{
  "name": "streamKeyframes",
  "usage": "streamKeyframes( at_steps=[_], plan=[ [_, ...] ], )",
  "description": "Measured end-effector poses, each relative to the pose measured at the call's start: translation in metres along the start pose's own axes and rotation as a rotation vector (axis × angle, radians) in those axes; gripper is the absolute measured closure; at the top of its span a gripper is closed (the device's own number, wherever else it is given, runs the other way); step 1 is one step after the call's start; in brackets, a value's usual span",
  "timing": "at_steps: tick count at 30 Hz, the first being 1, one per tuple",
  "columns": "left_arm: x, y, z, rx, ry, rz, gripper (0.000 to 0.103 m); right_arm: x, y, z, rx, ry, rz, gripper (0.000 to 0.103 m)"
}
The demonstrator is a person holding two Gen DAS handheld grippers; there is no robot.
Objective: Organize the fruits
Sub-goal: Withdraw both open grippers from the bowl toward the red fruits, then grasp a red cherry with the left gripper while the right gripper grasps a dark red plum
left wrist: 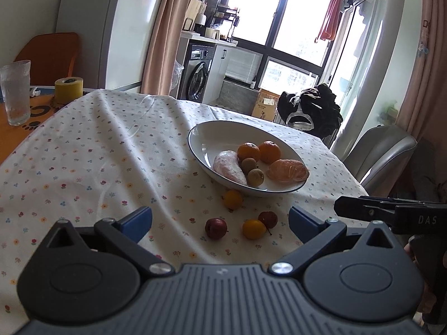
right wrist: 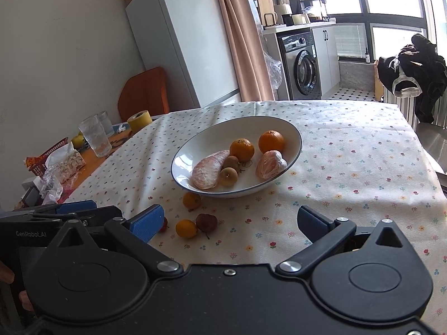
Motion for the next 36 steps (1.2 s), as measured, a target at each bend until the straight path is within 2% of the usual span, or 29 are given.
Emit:
streamKeyframes(
  at_steps=[5, 10, 14, 16, 20, 26, 28, 29, 31, 36],
  plan=[
    [-0.013, -0.005, 0.002, 0.018, 0.006, 0.027, 0.0, -0.007, -0.006, -0.01, -0.021, 0.0, 0.012, 0.0],
    [-0.027, -0.01, -0.006, -0.021, 0.008, 0.055, 0.001, -0.015, -0.013, -0.017, -0.012, -0.002, 0.018, 0.0],
    [-0.039, -0.015, -0.011, -0.039, 0.007, 0.064, 0.005, -0.023, -0.016, -0.018, -0.021, 0.018, 0.028, 0.008],
    [-0.043, -0.016, -0.009, -0.037, 0.014, 0.066, 0.013, -0.028, -0.017, -0.017, -0.019, 0.029, 0.038, 0.011],
    [-0.051, -0.017, -0.005, -0.022, 0.016, 0.084, 0.04, -0.038, -0.021, -0.011, -0.025, 0.064, 0.061, 0.019],
    [-0.063, -0.019, 0.003, 0.0, 0.031, 0.104, 0.056, -0.051, -0.022, 0.003, -0.008, 0.103, 0.086, 0.03],
    [-0.066, -0.02, 0.003, -0.012, 0.045, 0.096, 0.065, -0.054, -0.019, 0.007, 0.002, 0.12, 0.09, 0.034],
    [-0.067, -0.021, 0.004, -0.021, 0.056, 0.095, 0.073, -0.056, -0.018, 0.01, 0.006, 0.129, 0.093, 0.036],
    [-0.067, -0.021, 0.004, -0.016, 0.053, 0.092, 0.083, -0.061, -0.017, 0.015, 0.011, 0.138, 0.101, 0.039],
    [-0.065, -0.02, 0.012, 0.024, 0.043, 0.085, 0.083, -0.074, -0.018, 0.021, 0.003, 0.146, 0.126, 0.052]
  ],
)
Point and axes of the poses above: each gripper's, at about its wrist camera, not at the fingertips, and x roughly against the way its jaws point, z to its left, y to its top, the point moved 10 cm from there along -x, roughly the way its jaws point
